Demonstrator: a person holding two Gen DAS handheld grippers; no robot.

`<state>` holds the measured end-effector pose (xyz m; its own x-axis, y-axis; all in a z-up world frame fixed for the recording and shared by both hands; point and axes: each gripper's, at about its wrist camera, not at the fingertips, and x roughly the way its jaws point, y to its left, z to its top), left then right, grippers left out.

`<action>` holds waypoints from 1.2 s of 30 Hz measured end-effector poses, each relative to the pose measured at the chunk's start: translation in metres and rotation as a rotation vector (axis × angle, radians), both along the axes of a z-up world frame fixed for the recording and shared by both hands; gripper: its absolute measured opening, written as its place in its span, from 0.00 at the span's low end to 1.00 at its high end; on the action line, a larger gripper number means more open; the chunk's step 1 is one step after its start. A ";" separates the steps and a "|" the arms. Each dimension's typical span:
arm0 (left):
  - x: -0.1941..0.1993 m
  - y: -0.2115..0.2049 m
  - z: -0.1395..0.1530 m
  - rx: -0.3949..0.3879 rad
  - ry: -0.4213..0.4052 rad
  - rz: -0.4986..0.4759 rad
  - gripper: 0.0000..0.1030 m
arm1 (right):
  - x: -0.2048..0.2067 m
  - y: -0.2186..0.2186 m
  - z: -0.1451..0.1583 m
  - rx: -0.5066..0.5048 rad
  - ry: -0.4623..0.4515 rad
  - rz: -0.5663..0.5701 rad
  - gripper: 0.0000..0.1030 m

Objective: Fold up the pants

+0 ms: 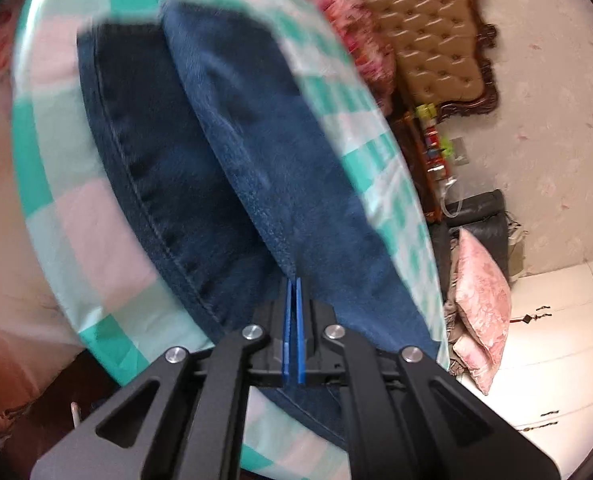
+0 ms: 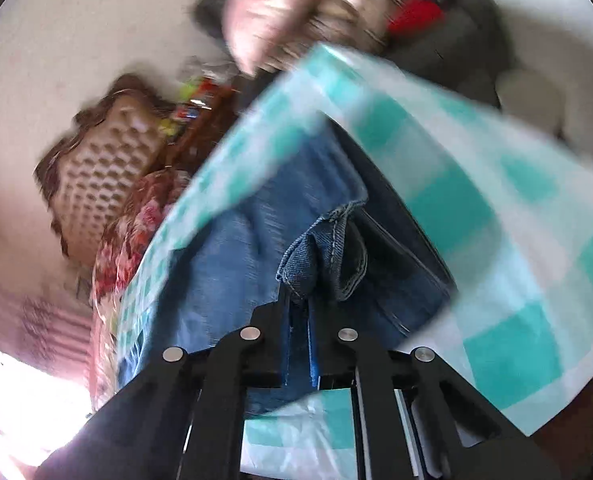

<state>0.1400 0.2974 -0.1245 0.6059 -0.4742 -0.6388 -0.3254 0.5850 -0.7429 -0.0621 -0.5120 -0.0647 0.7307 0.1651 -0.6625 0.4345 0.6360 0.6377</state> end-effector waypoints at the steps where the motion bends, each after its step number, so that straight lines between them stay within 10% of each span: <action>1: -0.007 0.002 0.007 0.011 -0.018 0.015 0.00 | -0.002 0.000 0.007 -0.013 -0.010 -0.002 0.07; 7: -0.026 0.026 -0.025 -0.073 0.026 0.060 0.00 | -0.001 -0.007 -0.026 -0.026 0.121 -0.027 0.07; 10: -0.030 0.046 -0.021 -0.080 -0.017 0.128 0.29 | -0.007 -0.005 -0.040 -0.028 0.145 -0.036 0.07; 15: -0.007 0.084 -0.020 -0.073 -0.019 0.210 0.33 | -0.005 -0.005 -0.040 -0.048 0.152 -0.022 0.07; 22: 0.039 0.096 -0.032 -0.041 0.074 0.177 0.28 | 0.004 -0.005 -0.033 -0.064 0.155 -0.013 0.07; 23: 0.046 0.095 -0.029 -0.023 0.079 0.161 0.02 | 0.007 -0.007 -0.031 -0.060 0.154 -0.009 0.07; 24: 0.051 0.094 -0.025 -0.016 0.093 0.155 0.02 | 0.008 -0.008 -0.029 -0.053 0.150 -0.005 0.07; 30: 0.014 0.085 0.041 0.042 -0.007 0.152 0.02 | 0.007 -0.016 0.029 -0.084 0.049 0.029 0.07; 36: -0.013 0.093 -0.020 -0.008 0.099 0.171 0.02 | 0.005 -0.021 -0.028 -0.095 0.210 0.041 0.07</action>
